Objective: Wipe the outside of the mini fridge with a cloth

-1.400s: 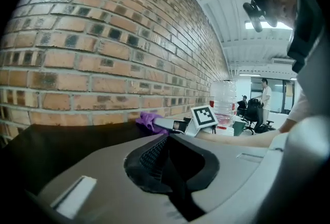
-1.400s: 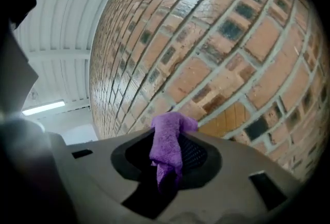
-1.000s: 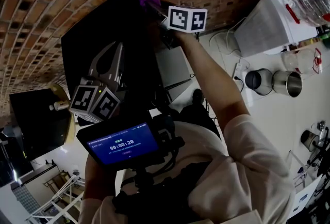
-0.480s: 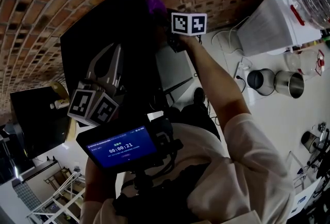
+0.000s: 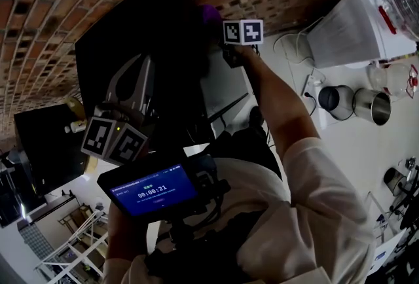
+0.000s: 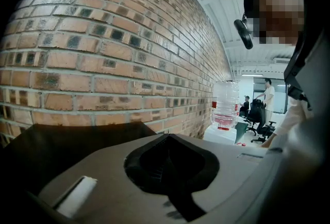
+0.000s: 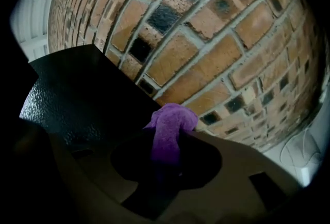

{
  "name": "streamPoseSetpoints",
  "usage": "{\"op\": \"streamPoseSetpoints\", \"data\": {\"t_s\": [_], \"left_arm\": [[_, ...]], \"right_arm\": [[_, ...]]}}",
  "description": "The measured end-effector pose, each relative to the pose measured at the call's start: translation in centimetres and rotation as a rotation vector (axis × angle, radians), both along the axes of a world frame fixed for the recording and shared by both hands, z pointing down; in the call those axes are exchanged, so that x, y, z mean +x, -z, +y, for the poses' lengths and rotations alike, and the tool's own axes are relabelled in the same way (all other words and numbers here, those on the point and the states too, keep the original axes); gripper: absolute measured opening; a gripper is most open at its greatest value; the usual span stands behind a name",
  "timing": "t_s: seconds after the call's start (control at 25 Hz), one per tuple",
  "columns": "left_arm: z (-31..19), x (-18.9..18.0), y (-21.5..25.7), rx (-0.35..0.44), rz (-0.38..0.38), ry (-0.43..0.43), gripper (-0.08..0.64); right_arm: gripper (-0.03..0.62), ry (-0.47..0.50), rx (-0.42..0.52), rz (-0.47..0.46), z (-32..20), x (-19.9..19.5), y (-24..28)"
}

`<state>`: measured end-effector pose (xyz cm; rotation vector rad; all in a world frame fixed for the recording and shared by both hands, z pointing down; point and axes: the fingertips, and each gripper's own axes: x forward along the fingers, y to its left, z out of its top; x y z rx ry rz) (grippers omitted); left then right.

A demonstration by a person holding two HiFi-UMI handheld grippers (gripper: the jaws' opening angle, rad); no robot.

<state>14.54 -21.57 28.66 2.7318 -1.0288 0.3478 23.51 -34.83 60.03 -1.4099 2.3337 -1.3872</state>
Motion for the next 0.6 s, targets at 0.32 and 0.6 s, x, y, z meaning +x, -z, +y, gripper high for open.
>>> {"op": "streamPoseSetpoints", "data": {"t_s": [0.32, 0.6], "left_arm": [[0.0, 0.0, 0.0, 0.0, -0.001, 0.001, 0.004], [-0.2, -0.6, -0.2, 0.001, 0.012, 0.02, 0.004]], "right_arm": [[0.104, 0.035, -0.076, 0.116, 0.1, 0.2, -4.8], [0.104, 0.011, -0.1, 0.241, 0.4, 2.2, -6.4]]}}
